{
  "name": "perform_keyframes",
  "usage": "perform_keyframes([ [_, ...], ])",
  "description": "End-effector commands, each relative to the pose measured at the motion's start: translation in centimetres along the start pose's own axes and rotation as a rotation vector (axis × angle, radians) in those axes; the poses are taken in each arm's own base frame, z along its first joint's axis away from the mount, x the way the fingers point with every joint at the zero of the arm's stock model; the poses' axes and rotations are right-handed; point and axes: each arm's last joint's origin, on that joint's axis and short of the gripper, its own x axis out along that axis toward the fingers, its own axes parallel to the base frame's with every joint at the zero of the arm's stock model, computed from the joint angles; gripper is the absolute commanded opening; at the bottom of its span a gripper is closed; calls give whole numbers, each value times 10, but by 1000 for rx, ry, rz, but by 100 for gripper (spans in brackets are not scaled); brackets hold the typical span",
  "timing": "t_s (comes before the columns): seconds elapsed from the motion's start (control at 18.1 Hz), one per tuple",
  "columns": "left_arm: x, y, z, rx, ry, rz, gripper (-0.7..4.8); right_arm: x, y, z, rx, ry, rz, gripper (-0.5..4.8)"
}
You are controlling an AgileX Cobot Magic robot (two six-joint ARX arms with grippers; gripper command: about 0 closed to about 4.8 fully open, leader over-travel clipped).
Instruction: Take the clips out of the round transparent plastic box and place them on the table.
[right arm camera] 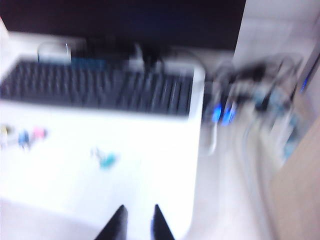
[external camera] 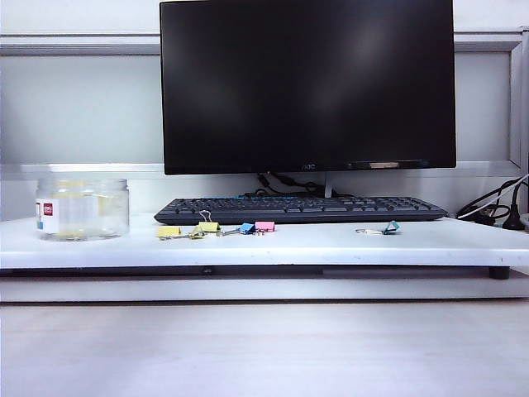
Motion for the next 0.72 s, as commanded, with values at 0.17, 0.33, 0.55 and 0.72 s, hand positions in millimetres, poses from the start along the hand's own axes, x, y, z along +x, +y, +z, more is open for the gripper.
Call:
perform_keyframes([
  [0.17, 6, 6, -16, -172, 109, 57, 205, 15, -2, -30, 43, -28, -7, 75],
  [0.33, 12, 0, -34, -219, 166, -1, 204, 17, -2, -32, 42, -12, -22, 75],
  [0.55, 17, -5, -56, -265, 265, -21, 204, 33, -5, -63, 67, 107, -51, 75],
  [0.72, 18, -6, -62, -360, 286, -8, 204, 45, -7, -87, 83, 181, -48, 75],
])
